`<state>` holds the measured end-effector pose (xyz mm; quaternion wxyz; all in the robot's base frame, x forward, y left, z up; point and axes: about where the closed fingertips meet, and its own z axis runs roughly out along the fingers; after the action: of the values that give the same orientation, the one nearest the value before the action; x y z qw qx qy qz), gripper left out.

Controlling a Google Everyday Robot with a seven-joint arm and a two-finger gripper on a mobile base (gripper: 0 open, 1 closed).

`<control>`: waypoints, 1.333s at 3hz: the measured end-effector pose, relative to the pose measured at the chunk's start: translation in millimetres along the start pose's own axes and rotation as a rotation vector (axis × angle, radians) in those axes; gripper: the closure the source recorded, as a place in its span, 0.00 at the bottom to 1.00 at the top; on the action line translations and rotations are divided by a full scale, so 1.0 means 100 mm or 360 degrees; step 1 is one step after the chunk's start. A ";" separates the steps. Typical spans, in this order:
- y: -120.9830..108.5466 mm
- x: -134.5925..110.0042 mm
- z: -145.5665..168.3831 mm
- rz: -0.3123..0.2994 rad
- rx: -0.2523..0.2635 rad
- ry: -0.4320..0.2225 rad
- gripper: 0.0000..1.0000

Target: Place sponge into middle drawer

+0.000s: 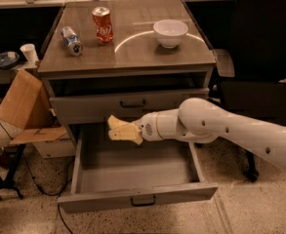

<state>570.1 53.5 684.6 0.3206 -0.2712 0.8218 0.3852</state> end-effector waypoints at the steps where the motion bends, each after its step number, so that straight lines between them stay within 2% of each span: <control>1: -0.37 0.21 0.03 0.0091 0.0073 0.0068 1.00; 3: -0.93 0.65 0.32 0.0228 0.0183 0.0169 1.00; 4: -1.09 0.87 0.51 0.0308 0.0181 0.0200 1.00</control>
Offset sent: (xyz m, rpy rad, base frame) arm 0.0424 -0.0531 -0.1127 -0.1366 0.1588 -0.1232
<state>605.4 16.5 545.0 0.2447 -0.1957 0.8830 0.3494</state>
